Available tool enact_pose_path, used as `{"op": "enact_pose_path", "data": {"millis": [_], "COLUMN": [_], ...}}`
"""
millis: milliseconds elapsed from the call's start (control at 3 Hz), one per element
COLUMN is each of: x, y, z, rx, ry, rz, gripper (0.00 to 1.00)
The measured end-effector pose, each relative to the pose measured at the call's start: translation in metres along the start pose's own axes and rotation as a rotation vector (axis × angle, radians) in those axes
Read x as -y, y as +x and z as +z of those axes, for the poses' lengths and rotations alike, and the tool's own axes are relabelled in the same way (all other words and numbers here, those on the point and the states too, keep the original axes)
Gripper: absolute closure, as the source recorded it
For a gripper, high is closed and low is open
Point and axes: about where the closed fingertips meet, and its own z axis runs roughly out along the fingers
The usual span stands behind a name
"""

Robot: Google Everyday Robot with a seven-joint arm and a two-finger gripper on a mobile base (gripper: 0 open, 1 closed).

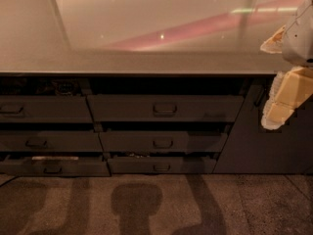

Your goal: Open top drawer

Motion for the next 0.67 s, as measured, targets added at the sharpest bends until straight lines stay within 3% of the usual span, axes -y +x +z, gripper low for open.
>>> {"op": "enact_pose_path", "data": {"millis": [333,667], "x": [0.0,0.007], "y": [0.0,0.011], "z": [0.0,0.039], "rx": [0.0,0.059], "ry": [0.0,-0.1], "rz": [0.0,0.042], "gripper": [0.0,0.0]}}
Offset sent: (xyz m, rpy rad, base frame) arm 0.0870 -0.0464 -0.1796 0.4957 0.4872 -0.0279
